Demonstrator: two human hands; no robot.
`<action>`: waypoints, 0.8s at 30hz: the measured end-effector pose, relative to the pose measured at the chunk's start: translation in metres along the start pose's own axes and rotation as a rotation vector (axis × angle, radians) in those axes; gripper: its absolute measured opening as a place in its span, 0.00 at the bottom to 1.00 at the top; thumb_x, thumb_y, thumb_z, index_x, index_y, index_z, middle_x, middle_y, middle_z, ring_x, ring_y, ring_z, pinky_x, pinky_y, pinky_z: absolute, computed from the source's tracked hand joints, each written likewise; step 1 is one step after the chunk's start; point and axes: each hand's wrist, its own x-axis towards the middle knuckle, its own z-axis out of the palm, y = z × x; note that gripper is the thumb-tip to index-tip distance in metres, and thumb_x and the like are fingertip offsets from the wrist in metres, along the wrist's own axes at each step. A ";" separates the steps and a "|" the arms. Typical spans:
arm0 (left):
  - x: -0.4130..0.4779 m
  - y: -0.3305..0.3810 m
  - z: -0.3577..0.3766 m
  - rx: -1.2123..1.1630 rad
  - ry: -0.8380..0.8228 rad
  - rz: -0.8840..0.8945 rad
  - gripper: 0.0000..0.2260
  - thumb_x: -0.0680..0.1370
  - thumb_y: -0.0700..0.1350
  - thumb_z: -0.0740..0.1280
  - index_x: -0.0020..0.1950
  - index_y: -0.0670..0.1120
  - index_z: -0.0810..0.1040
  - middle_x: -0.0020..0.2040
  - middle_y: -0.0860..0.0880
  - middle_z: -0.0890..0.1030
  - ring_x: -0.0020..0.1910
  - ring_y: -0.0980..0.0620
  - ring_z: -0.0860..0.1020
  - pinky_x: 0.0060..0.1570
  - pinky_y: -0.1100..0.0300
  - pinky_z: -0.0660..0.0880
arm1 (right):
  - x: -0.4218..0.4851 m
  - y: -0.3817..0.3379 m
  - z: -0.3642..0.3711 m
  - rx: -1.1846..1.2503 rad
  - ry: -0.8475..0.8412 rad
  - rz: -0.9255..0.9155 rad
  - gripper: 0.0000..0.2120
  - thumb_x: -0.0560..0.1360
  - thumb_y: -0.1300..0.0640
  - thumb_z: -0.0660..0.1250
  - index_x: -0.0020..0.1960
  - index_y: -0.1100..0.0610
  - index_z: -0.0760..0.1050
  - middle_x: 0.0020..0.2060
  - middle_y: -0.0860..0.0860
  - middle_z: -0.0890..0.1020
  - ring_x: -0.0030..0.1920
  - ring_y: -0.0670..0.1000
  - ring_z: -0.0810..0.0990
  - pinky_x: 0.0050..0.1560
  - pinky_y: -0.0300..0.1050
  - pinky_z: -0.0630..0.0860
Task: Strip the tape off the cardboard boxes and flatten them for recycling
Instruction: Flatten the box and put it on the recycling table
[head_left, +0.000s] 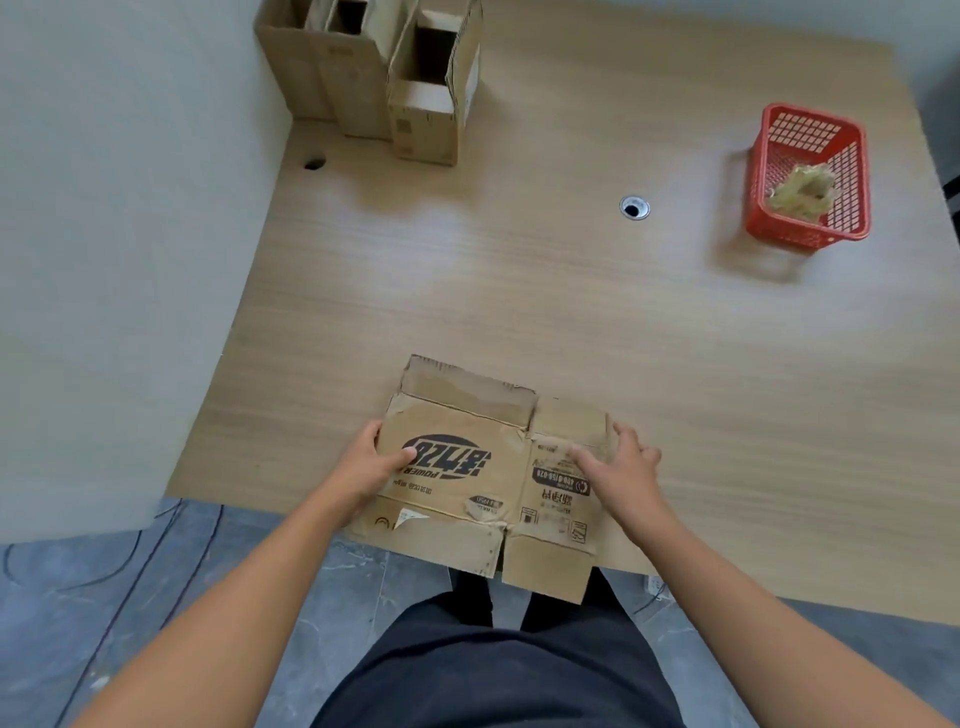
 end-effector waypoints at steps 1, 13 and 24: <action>-0.001 -0.004 0.002 0.035 0.049 0.025 0.18 0.77 0.46 0.74 0.63 0.53 0.72 0.58 0.50 0.82 0.54 0.51 0.82 0.49 0.55 0.79 | 0.005 0.001 0.004 0.025 -0.025 0.004 0.39 0.74 0.38 0.72 0.79 0.50 0.60 0.71 0.56 0.64 0.72 0.58 0.68 0.71 0.58 0.69; 0.041 -0.004 0.048 0.948 0.309 0.248 0.44 0.71 0.80 0.43 0.81 0.60 0.35 0.81 0.50 0.30 0.80 0.48 0.30 0.78 0.42 0.37 | 0.052 0.024 0.049 -0.679 0.031 -0.304 0.49 0.68 0.16 0.45 0.78 0.35 0.27 0.79 0.55 0.28 0.79 0.56 0.27 0.77 0.62 0.32; 0.013 0.012 0.049 0.692 0.486 0.100 0.57 0.66 0.73 0.73 0.82 0.53 0.43 0.75 0.38 0.64 0.73 0.37 0.64 0.70 0.43 0.66 | 0.017 0.018 0.054 -0.619 0.162 -0.075 0.47 0.70 0.22 0.60 0.81 0.40 0.45 0.72 0.63 0.61 0.71 0.63 0.61 0.70 0.59 0.64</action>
